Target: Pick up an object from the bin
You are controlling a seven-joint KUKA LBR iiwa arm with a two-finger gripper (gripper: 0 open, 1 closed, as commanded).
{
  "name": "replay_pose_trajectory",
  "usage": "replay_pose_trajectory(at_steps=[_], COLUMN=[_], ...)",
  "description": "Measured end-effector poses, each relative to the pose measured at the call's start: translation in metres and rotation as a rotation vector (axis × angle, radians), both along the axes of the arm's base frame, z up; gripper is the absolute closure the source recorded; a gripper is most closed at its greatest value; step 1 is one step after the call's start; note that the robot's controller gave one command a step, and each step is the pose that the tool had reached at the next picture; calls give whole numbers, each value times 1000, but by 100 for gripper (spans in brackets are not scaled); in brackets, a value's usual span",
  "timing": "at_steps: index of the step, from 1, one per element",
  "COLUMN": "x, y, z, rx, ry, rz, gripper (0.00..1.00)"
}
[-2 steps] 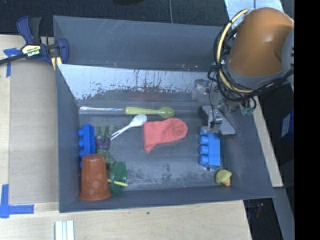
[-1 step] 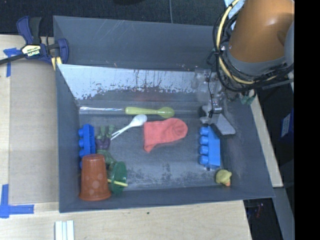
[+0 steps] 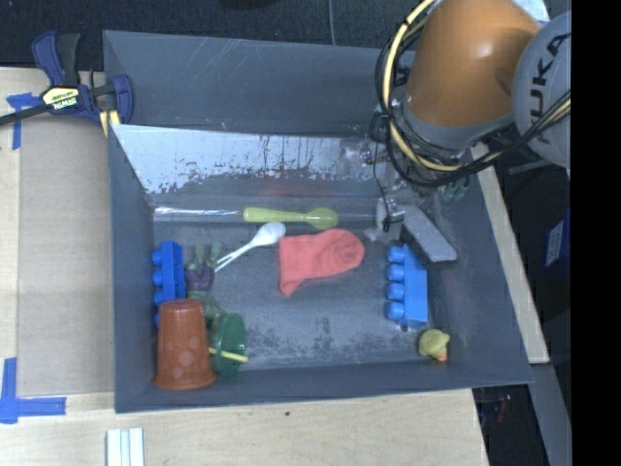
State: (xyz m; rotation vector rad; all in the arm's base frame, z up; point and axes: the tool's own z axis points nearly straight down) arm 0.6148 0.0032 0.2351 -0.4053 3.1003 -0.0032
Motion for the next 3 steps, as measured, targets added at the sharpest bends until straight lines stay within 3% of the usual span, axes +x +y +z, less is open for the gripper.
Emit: replay_pose_trajectory(at_steps=[1,2,3], x=[2,4,4], y=[10,44,120], z=[-18,-32,-46], rx=[-1,-3,-6], ry=[8,5,-3], rz=[133,274,409], gripper=[0,0,0])
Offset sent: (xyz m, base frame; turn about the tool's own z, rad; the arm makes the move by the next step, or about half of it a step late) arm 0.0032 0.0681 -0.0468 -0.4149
